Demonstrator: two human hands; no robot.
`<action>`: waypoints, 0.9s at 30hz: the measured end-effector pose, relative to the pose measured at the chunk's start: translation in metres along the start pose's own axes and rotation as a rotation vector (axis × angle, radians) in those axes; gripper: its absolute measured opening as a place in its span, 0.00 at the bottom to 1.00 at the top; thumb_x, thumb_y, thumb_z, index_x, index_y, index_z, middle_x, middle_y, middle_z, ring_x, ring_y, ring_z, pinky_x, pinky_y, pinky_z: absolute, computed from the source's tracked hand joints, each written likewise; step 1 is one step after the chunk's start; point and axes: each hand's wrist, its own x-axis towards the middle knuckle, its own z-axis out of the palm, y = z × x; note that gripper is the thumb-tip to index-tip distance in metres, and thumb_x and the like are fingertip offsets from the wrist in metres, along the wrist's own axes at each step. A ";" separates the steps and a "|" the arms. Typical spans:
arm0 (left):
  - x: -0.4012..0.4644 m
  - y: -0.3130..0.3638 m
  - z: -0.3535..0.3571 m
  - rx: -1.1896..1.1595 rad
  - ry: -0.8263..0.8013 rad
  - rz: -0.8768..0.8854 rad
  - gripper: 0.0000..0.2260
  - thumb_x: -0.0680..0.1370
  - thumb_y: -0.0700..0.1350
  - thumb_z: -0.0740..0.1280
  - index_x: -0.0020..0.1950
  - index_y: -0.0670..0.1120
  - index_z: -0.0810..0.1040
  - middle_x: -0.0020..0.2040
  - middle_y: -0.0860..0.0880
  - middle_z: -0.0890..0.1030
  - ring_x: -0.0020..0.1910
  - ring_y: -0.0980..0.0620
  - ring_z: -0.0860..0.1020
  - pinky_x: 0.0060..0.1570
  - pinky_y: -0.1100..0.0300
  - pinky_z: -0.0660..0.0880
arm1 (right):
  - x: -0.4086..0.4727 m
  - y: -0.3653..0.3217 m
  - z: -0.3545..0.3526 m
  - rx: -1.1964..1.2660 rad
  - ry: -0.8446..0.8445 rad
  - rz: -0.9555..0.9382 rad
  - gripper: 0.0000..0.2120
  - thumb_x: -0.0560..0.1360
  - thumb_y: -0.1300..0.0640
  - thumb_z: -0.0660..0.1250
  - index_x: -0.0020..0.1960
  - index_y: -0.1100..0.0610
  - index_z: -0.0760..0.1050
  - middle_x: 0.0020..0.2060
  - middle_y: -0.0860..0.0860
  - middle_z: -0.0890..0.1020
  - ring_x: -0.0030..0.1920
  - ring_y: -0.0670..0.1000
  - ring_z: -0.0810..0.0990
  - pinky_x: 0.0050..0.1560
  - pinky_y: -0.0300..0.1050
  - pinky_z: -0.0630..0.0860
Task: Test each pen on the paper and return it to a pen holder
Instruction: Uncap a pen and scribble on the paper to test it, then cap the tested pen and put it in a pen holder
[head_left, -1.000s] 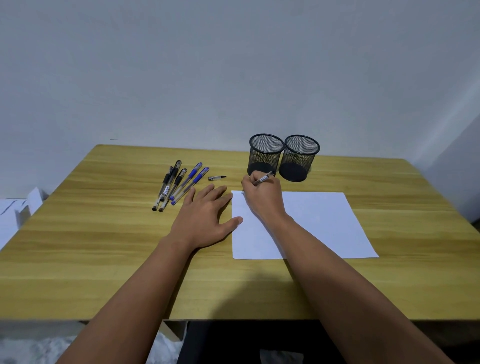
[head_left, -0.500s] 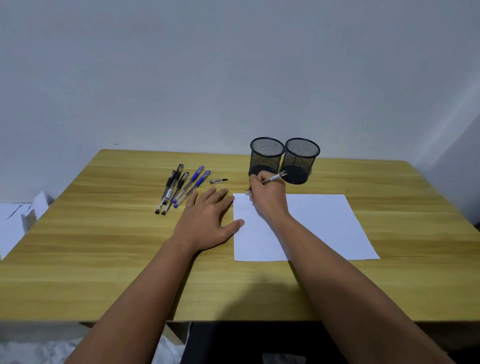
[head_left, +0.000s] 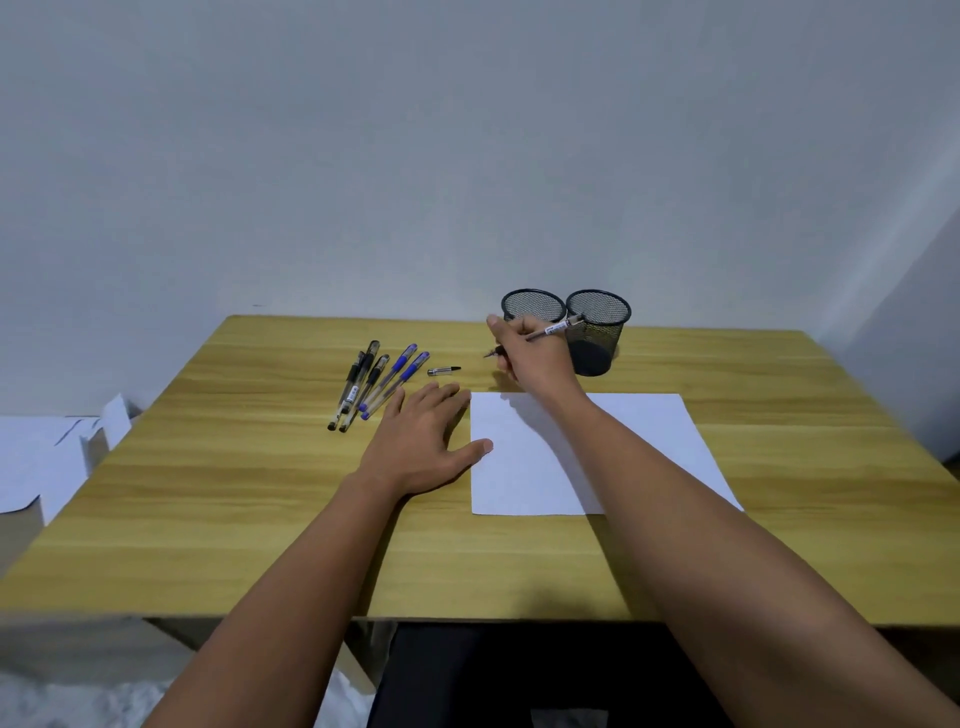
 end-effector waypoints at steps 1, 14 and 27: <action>0.001 0.001 -0.002 -0.051 0.055 0.012 0.34 0.77 0.69 0.61 0.77 0.52 0.69 0.77 0.52 0.69 0.78 0.51 0.63 0.76 0.44 0.60 | 0.001 -0.007 -0.002 -0.025 0.008 -0.039 0.20 0.81 0.50 0.74 0.35 0.53 0.70 0.25 0.51 0.73 0.25 0.48 0.70 0.28 0.40 0.68; 0.070 -0.026 -0.025 0.319 -0.054 -0.208 0.15 0.82 0.53 0.60 0.65 0.55 0.81 0.68 0.50 0.76 0.68 0.41 0.69 0.66 0.41 0.66 | 0.005 -0.027 -0.040 0.060 -0.033 0.092 0.07 0.82 0.60 0.69 0.44 0.56 0.80 0.34 0.53 0.85 0.25 0.48 0.76 0.26 0.38 0.73; 0.063 -0.019 -0.032 0.000 0.177 -0.131 0.09 0.82 0.49 0.64 0.59 0.52 0.82 0.52 0.52 0.85 0.52 0.48 0.81 0.53 0.49 0.75 | -0.005 0.000 -0.066 -0.124 -0.195 0.047 0.03 0.79 0.59 0.76 0.51 0.59 0.87 0.48 0.59 0.90 0.30 0.44 0.80 0.30 0.36 0.71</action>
